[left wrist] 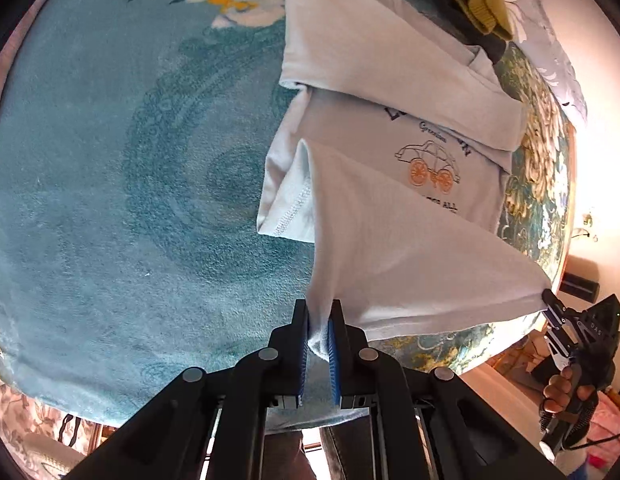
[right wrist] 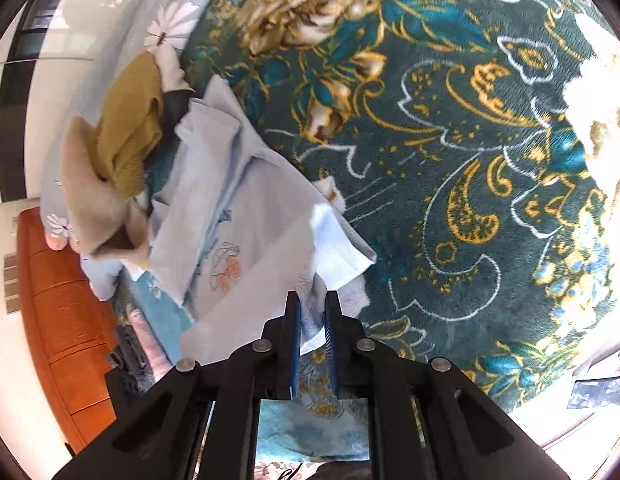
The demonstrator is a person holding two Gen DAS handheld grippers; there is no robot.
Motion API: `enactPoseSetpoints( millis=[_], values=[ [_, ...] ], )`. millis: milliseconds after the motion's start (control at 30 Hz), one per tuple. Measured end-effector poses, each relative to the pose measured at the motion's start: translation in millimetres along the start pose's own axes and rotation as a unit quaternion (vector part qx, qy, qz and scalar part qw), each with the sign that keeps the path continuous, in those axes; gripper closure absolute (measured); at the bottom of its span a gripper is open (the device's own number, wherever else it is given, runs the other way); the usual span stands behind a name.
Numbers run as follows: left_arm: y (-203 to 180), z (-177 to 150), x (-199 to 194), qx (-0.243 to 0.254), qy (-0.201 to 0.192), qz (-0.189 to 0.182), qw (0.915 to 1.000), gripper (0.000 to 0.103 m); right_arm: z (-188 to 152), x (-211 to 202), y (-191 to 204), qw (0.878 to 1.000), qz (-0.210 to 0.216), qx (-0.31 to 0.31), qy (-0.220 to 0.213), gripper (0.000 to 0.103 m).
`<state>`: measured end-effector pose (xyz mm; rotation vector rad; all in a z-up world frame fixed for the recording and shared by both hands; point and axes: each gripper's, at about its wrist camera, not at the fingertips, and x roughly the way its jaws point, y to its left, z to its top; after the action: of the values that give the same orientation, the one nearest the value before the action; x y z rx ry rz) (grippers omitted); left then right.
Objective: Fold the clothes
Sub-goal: 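Lift the hem with both grippers and fold it up toward the collar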
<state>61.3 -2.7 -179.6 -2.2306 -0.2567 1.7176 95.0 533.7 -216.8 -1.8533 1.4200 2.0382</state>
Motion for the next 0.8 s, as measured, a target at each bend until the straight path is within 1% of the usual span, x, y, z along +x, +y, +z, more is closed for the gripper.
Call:
enactPoseSetpoints(
  millis=[100, 200, 233, 300, 333, 400, 467, 533, 667, 700, 767, 800],
  values=[
    [-4, -9, -31, 0.011, -0.011, -0.013, 0.9998, 0.094, -4, -18, 17, 1.000, 0.005, -0.026, -0.005, 0.092],
    [-10, -24, -61, 0.011, -0.021, -0.021, 0.9995, 0.093, -9, -35, 35, 0.999, 0.008, -0.049, -0.003, 0.092],
    [-12, -28, -67, 0.010, -0.024, -0.022, 0.9994, 0.097, -12, -40, 40, 0.998, 0.009, -0.056, 0.000, 0.092],
    [-14, -36, -70, 0.009, -0.024, -0.022, 0.9994, 0.100, -19, -51, 46, 0.997, 0.004, -0.071, 0.009, 0.092],
    [-13, -46, -74, 0.010, -0.020, -0.022, 0.9995, 0.103, -24, -55, 47, 0.997, 0.001, -0.078, 0.015, 0.092],
    [-8, -62, -77, 0.015, -0.008, -0.018, 0.9997, 0.103, -35, -62, 47, 0.996, -0.006, -0.088, 0.028, 0.092],
    [2, -77, -73, 0.009, 0.006, -0.006, 0.9999, 0.103, -47, -66, 39, 0.995, -0.017, -0.088, 0.047, 0.092],
    [12, -87, -67, -0.002, 0.005, 0.002, 1.0000, 0.103, -58, -65, 28, 0.994, -0.033, -0.080, 0.063, 0.092],
    [28, -80, -43, -0.054, -0.019, -0.024, 0.9981, 0.101, -62, -48, 6, 0.994, -0.059, -0.049, 0.077, 0.092],
    [28, -75, -35, -0.056, -0.021, -0.021, 0.9980, 0.099, -60, -42, 4, 0.994, -0.062, -0.045, 0.078, 0.092],
    [22, -66, -13, -0.040, -0.021, -0.001, 0.9990, 0.084, -55, -32, 5, 0.993, -0.071, -0.041, 0.080, 0.092],
    [17, -62, -1, -0.026, -0.016, 0.013, 0.9995, 0.070, -52, -29, 7, 0.993, -0.074, -0.043, 0.080, 0.092]
  ],
)
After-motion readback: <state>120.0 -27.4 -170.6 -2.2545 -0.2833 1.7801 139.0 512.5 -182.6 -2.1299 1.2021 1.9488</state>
